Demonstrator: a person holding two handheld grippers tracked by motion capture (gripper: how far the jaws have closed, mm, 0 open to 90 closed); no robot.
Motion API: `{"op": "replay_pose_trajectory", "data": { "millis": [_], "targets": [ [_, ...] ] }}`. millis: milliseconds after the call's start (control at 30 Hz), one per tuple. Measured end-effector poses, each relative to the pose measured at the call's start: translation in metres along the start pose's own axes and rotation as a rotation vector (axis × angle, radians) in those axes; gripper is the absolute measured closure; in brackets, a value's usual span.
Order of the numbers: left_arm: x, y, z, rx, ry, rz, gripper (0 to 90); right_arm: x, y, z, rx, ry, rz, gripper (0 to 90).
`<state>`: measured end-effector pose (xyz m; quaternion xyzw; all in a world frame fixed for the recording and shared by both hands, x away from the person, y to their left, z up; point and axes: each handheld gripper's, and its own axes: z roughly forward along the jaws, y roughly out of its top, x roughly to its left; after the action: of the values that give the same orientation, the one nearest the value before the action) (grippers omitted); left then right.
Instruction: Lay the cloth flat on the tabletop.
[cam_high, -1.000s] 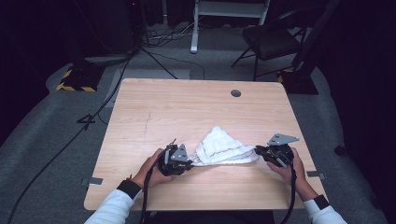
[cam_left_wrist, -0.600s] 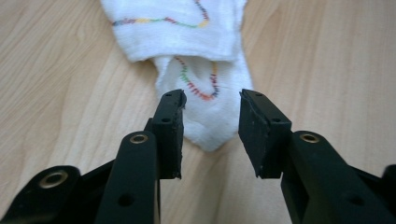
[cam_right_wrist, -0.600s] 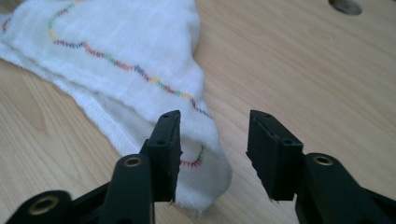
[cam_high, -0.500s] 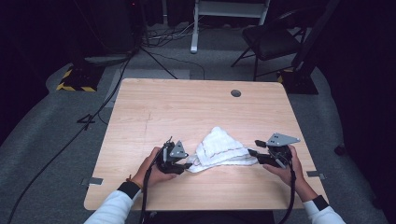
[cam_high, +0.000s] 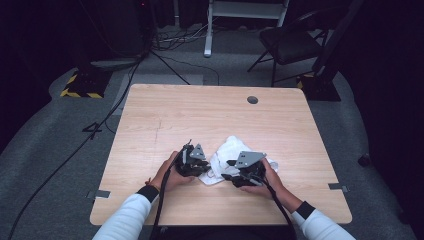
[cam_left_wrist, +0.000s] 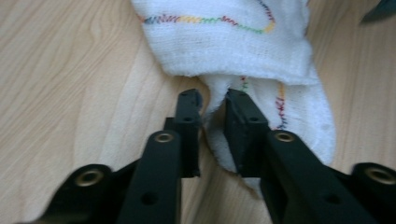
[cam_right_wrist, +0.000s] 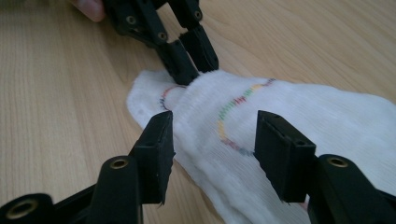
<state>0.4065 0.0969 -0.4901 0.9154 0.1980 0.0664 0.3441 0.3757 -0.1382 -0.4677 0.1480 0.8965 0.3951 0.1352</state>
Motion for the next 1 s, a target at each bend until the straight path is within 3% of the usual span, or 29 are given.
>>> {"op": "replay_pose_trajectory", "data": {
  "millis": [167,267,300,333,367,433,467,667,733,800,833,933,967,1000],
  "targets": [
    [-0.001,0.000,0.000,0.005,-0.016,0.013,86.3,0.003,0.004,0.016,0.033,0.012,-0.009,48.4],
    [-0.002,0.000,-0.001,0.010,-0.009,0.023,87.2,0.002,0.001,0.030,0.100,-0.011,-0.028,59.0],
    [-0.002,0.000,-0.001,0.010,-0.009,0.023,87.4,0.001,0.001,0.031,0.105,-0.012,-0.026,65.5],
    [-0.002,0.001,-0.001,0.016,-0.005,0.028,87.4,0.001,0.001,0.031,0.105,-0.012,-0.026,65.5],
    [-0.002,0.000,-0.003,0.015,-0.001,0.028,87.6,-0.001,0.000,0.028,0.109,-0.036,-0.033,75.9],
    [-0.001,0.000,-0.004,0.015,0.005,0.029,87.7,-0.003,0.000,0.025,0.108,-0.041,-0.034,79.5],
    [-0.001,-0.001,-0.006,0.007,0.010,0.026,87.8,-0.008,-0.001,0.019,0.095,-0.052,-0.024,84.8],
    [0.001,-0.001,-0.021,-0.042,0.039,0.016,87.9,-0.020,0.000,-0.007,0.034,-0.126,0.001,85.9],
    [0.003,-0.001,-0.026,-0.059,0.050,0.010,88.0,-0.028,-0.001,-0.021,-0.005,-0.148,0.041,85.9],
    [0.003,0.000,-0.035,-0.077,0.072,0.010,88.0,-0.041,-0.003,-0.042,-0.046,-0.204,0.078,86.1],
    [0.003,0.000,-0.035,-0.077,0.072,0.010,88.0,-0.041,-0.003,-0.042,-0.046,-0.204,0.078,86.1],
    [0.004,-0.001,-0.045,-0.098,0.086,0.003,88.1,-0.053,-0.008,-0.062,-0.072,-0.260,0.115,86.2],
    [0.005,-0.004,-0.050,-0.106,0.094,-0.010,88.0,-0.062,-0.014,-0.074,-0.079,-0.300,0.142,86.3],
    [0.005,-0.004,-0.050,-0.106,0.094,-0.010,88.1,-0.062,-0.014,-0.074,-0.079,-0.300,0.142,86.3]
  ]
}}
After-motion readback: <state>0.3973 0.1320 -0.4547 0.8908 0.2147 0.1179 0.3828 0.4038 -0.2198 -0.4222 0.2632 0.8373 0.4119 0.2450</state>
